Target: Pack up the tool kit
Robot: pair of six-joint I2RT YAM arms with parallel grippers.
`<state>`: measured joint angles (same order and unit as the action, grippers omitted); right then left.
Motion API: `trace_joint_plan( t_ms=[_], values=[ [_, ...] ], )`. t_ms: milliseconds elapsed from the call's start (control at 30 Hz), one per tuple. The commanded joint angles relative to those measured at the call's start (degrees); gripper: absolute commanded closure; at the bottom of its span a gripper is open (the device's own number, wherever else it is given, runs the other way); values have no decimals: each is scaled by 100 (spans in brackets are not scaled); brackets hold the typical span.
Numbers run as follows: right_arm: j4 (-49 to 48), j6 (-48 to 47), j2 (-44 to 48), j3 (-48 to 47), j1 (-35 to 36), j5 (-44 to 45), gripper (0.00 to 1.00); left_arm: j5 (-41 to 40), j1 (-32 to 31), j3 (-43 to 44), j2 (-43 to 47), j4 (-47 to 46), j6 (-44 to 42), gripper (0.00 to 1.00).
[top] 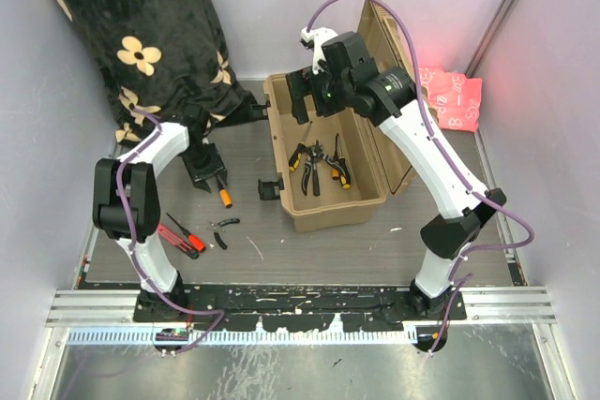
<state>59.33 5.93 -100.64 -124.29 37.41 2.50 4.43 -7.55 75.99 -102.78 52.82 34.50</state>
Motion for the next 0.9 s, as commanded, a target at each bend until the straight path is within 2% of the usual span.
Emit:
trace_joint_plan(
  t_ms=[0, 467, 500, 567, 600, 733, 867],
  values=[
    [-6, -86, 348, 7, 45, 359, 0, -52, -234, 296, -143, 197, 42, 51],
    [-44, -129, 739, 382, 47, 635, 0, -470, -461, 154, -707, 198, -56, 57],
    [-50, -130, 746, 389, 43, 637, 0, -469, -463, 131, -695, 192, -65, 60],
    [-71, -144, 764, 425, 44, 637, 0, -451, -461, 114, -630, 173, -82, 89],
    [-77, -142, 773, 441, 47, 637, 0, -444, -465, 144, -579, 175, -91, 99],
    [-121, -154, 791, 479, 42, 650, 0, -277, -459, 696, -239, 205, -24, 100],
    [-237, -181, 824, 493, 46, 715, 0, 186, -472, 1741, 206, -167, 175, 100]
  ],
)
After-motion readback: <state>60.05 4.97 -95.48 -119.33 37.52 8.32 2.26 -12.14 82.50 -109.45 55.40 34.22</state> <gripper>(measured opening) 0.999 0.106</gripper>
